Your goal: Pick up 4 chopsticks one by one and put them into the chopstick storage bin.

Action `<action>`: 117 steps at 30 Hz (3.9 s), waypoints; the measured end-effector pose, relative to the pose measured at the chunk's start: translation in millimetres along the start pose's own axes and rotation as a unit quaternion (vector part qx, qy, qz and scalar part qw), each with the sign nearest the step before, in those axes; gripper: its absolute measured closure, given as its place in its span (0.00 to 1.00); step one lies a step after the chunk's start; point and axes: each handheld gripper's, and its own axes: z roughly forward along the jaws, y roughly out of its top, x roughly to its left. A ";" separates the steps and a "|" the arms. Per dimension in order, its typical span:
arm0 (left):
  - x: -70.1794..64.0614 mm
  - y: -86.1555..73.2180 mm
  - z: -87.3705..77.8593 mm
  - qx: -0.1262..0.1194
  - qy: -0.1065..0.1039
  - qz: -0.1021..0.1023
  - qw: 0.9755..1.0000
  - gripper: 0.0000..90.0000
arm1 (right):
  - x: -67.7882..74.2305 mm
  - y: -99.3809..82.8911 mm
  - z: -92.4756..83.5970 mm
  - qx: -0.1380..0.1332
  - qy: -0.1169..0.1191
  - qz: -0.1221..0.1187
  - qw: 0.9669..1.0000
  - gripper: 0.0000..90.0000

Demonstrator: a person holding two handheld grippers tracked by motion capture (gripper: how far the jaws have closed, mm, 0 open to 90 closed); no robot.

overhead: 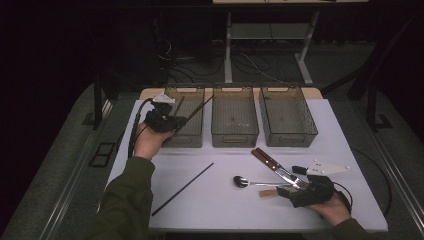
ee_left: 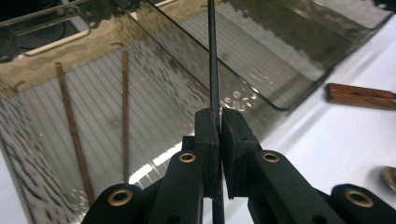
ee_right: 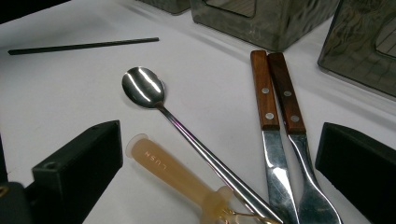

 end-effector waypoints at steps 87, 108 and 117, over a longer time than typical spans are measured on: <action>-20.0 -27.0 -14.6 -0.031 -0.006 0.029 0.999 0.32 | 0.3 -0.4 -0.8 -0.003 0.002 0.005 1.000 0.01; -56.6 -85.0 -22.8 -0.052 -0.027 0.029 0.998 0.25 | 1.3 -0.2 -1.7 -0.005 0.002 0.000 1.000 0.01; -68.6 -113.7 -26.0 -0.028 -0.032 0.034 0.999 0.36 | 2.5 0.1 -1.5 -0.004 0.001 -0.004 1.000 0.01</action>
